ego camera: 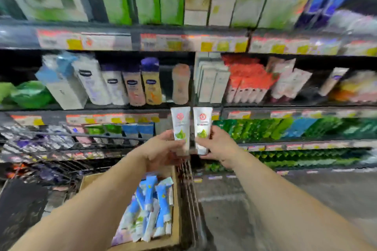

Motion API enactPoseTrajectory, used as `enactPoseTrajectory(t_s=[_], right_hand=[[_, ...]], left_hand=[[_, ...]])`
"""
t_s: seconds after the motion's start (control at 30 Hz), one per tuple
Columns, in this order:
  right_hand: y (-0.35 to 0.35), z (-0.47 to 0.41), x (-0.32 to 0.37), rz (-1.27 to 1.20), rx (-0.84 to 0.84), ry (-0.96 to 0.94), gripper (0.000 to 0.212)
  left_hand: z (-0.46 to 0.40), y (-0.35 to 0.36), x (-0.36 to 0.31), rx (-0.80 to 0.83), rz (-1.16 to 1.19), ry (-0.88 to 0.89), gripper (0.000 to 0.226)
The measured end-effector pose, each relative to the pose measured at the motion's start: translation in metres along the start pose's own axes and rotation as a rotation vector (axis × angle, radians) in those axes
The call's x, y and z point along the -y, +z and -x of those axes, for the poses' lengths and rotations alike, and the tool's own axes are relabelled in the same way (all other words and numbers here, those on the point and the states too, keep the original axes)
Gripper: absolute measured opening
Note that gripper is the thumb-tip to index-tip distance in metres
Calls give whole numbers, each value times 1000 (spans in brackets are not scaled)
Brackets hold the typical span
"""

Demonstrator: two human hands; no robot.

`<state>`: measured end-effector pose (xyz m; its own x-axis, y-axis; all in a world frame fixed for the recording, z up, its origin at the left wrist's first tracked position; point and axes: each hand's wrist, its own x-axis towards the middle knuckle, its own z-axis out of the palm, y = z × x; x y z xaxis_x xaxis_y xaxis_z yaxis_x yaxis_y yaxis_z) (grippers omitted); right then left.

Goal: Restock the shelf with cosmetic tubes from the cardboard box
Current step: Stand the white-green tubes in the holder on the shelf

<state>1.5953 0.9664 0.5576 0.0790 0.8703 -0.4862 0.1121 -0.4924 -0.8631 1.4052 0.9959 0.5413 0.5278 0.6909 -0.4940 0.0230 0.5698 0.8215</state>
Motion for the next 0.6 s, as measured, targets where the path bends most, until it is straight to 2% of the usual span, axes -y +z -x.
enactPoseTrajectory(t_s=[0.13, 0.4, 0.6], right_hand=[[-119, 45, 19, -19, -142, -136, 35], [-385, 167, 28, -9, -443, -272, 35], [-508, 225, 22, -93, -650, -384, 44]], left_hand=[[-31, 122, -53, 98, -139, 128, 31], [-78, 395, -98, 209, -332, 338, 29], [-96, 528, -121, 285, -374, 446, 20]])
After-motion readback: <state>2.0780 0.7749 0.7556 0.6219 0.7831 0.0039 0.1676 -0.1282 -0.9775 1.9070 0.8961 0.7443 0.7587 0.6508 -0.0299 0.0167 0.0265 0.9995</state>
